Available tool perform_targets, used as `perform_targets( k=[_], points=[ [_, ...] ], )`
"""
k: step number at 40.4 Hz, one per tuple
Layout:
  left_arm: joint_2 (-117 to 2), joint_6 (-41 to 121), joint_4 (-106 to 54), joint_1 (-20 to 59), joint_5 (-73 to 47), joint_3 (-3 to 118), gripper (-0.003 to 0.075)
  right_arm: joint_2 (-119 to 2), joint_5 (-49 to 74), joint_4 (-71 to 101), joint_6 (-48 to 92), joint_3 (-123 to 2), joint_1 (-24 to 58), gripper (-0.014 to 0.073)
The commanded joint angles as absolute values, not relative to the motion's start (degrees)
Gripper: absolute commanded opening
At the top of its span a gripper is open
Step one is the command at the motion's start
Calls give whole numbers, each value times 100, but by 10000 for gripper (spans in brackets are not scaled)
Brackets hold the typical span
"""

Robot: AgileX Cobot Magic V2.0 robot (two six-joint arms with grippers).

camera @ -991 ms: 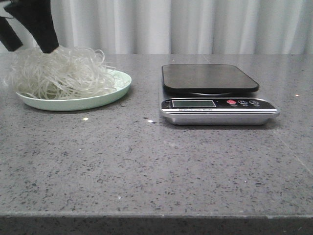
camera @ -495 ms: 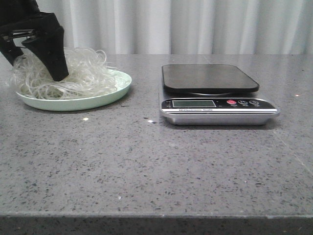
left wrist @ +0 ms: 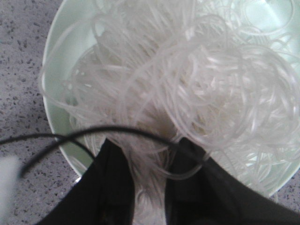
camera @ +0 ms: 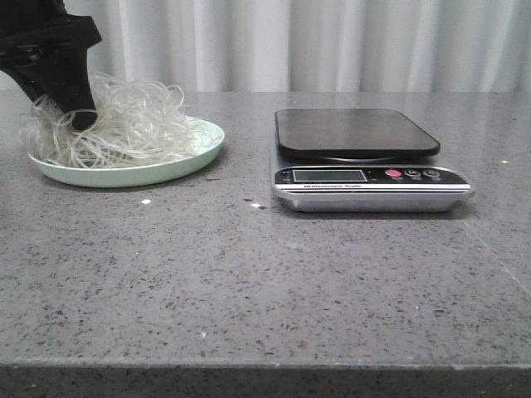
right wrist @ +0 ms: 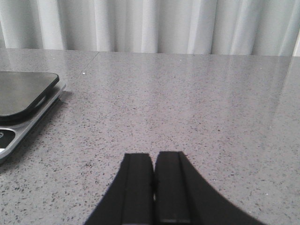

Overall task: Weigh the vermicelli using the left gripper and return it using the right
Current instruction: 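Lower the left gripper into the vermicelli on the green plate and close, then lift the vermicelli with the left gripper and carry it over the scale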

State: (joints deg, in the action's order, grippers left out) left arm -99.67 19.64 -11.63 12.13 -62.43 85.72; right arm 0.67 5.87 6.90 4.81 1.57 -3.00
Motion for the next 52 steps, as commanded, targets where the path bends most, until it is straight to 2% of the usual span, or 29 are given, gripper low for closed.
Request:
perform_targets(
  k=[1, 13, 26, 37, 52],
  points=[
    [-9749, 1967, -1238, 1262, -6400, 9027, 146, 151, 159, 692, 508, 115, -322, 151],
    [-9591, 1802, -1431, 1262, -6882, 10197, 146, 151, 159, 692, 508, 115, -322, 151],
    [-9459, 1802, -3322, 1318, -6799, 11354, 145, 151, 159, 692, 508, 115, -322, 151],
    [-9569, 1802, -3588, 2179, -5982, 11469, 145, 151, 159, 692, 508, 115, -322, 151],
    [-10295, 1826, -3385, 3068, -5905, 11469, 145, 151, 109, 692, 508, 115, -322, 151]
  ],
)
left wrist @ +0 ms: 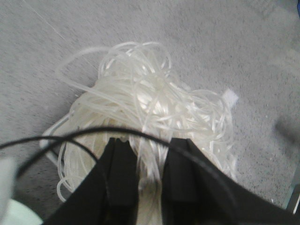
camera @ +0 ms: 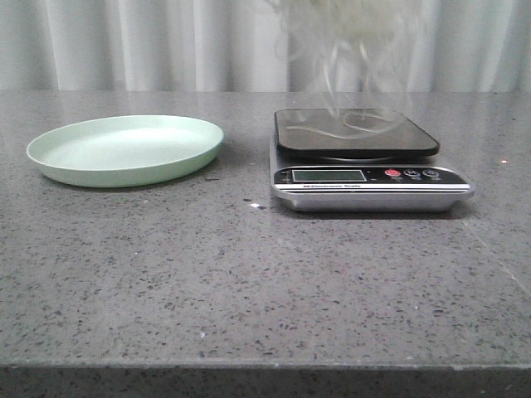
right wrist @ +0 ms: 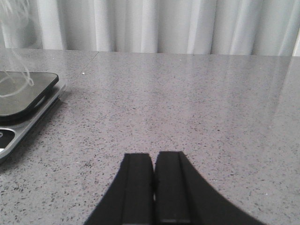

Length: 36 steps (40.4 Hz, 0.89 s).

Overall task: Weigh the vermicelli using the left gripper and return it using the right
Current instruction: 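Lift the vermicelli with the left gripper and carry it over the scale, then lower the vermicelli onto the scale pan and open the left gripper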

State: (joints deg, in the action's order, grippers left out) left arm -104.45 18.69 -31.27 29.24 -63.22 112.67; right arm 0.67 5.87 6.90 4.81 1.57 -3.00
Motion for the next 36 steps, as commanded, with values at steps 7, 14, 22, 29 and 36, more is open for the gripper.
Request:
perform_targets(
  k=[7, 14, 22, 29, 36],
  points=[
    [-10997, 1826, -3299, 3176, -6030, 11469, 145, 151, 109, 692, 508, 115, -322, 151],
    [-11192, 1826, -3299, 3176, -6149, 11469, 145, 151, 109, 692, 508, 115, -322, 151],
    [-11203, 1826, -3290, 3176, -6303, 11472, 169, 151, 104, 692, 508, 115, -322, 151],
    [-11193, 1826, -3290, 3150, -6381, 11472, 289, 151, 104, 692, 508, 115, -322, 151],
    [-11182, 1826, -3290, 3139, -6635, 11482, 466, 151, 104, 692, 508, 115, -322, 151]
  ],
)
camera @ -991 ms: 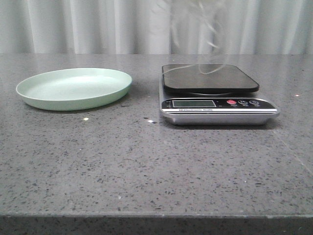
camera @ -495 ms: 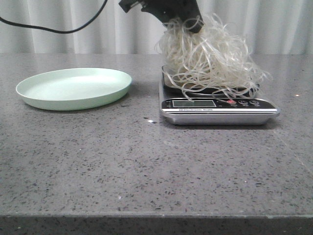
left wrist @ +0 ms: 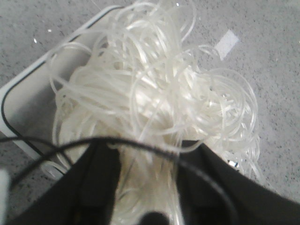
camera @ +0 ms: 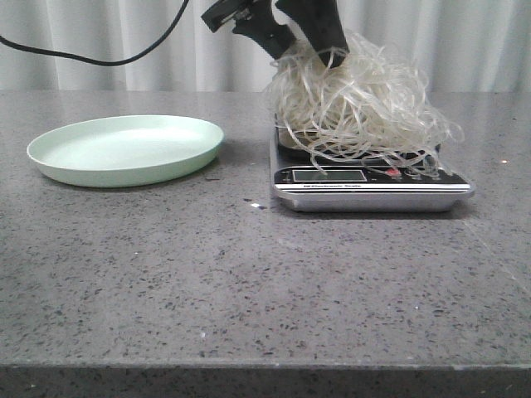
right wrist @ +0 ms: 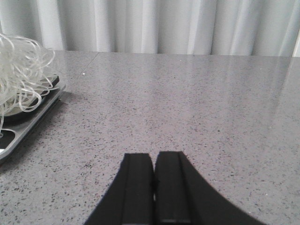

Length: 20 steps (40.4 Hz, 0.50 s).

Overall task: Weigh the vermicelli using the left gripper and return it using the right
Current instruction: 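Lower the vermicelli onto the scale pan and open the left gripper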

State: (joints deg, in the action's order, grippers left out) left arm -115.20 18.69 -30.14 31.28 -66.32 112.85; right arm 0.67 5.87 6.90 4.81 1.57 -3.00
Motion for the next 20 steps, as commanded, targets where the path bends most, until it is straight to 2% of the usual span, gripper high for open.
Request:
perform_targets(
  k=[1, 6, 12, 20],
  points=[
    [-11182, 1826, -3290, 3139, -6650, 11482, 494, 151, 104, 692, 508, 115, -322, 151],
    [-11136, 1826, -3290, 3139, -6770, 11495, 561, 151, 104, 692, 508, 115, -322, 151],
    [-10923, 1752, -3024, 3139, -6802, 11495, 562, 151, 104, 692, 508, 115, -322, 151],
    [-10398, 1205, -1801, 3139, -6911, 11495, 561, 151, 104, 692, 508, 115, -322, 151]
  ],
)
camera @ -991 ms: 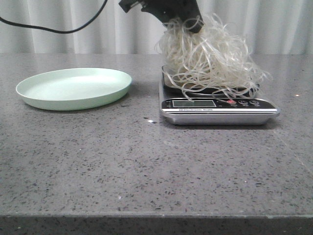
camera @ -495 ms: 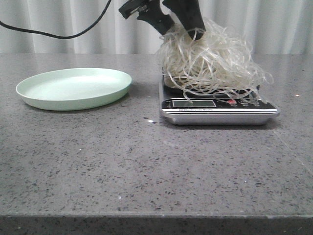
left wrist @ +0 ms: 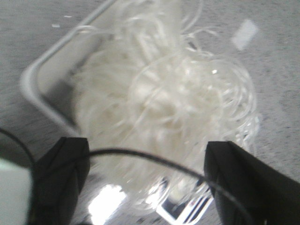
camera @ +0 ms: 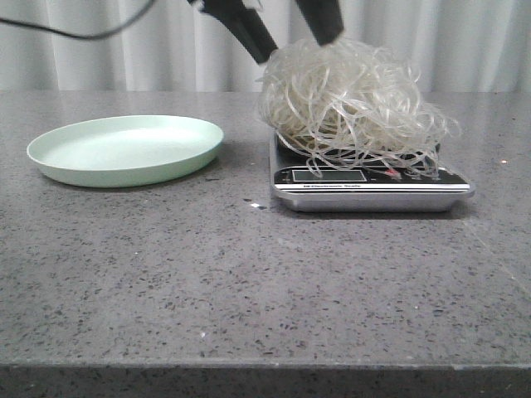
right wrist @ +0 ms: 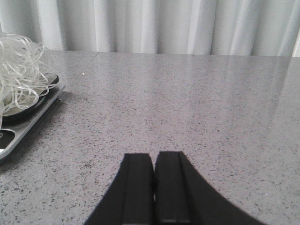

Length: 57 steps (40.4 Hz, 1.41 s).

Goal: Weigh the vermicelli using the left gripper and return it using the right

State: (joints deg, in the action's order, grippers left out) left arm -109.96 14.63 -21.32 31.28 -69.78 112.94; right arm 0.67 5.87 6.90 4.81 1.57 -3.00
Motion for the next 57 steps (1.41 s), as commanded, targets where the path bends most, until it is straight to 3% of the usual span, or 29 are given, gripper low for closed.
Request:
perform_targets(
  k=[1, 16, 32, 49, 57],
  points=[
    [-10308, 1190, -1653, 3139, -6936, 11495, 559, 151, 104, 692, 508, 115, -322, 151],
    [-9001, 422, 85, 3139, -6818, 11022, 451, 151, 50, 692, 508, 115, -322, 151],
    [-6368, -889, 1512, 3139, -5269, 7799, 445, 151, 34, 692, 508, 115, -322, 151],
    [-3204, -1238, 1557, 3139, -3471, 4620, 131, 151, -105, 692, 508, 115, -322, 151],
    [-2122, -1238, 1569, 3139, -2981, 3744, 136, 151, -357, 692, 508, 115, -322, 151]
  ],
)
